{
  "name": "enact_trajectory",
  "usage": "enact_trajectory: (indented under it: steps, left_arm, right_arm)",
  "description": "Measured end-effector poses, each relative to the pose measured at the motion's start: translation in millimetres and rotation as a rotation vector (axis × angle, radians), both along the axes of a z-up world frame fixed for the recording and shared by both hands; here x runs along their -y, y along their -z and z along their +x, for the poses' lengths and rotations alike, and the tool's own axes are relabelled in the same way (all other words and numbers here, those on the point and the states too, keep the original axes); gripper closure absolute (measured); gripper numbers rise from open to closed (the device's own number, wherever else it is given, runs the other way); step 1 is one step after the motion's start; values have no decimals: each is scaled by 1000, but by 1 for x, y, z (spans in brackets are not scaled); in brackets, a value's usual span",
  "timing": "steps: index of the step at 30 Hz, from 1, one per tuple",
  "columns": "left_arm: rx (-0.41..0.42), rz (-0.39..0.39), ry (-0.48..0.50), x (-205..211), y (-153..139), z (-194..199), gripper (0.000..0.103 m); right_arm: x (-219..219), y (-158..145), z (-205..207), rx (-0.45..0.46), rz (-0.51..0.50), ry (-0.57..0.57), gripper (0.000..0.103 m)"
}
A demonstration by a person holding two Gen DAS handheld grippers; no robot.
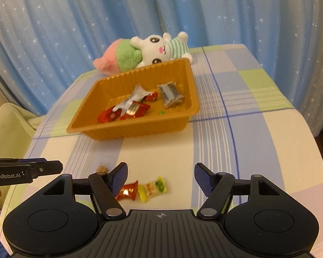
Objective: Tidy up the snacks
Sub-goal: 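Withdraw both grippers from the tray toward the remaining candies, then lower the left gripper onto the red printed candy packet and close it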
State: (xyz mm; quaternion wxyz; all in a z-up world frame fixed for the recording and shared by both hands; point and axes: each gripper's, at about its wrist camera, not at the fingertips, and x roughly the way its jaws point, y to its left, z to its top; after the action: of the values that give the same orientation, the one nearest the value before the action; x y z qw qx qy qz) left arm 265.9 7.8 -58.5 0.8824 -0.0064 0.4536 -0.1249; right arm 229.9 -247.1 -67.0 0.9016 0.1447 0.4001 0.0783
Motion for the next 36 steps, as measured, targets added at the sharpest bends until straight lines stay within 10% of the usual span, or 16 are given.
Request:
enact_trajectory:
  steps: [36]
  left_arm:
    - [-109,5,77,24,48,-13,64]
  right_arm:
    - [-19,38,-7,-103,-3,-52,35]
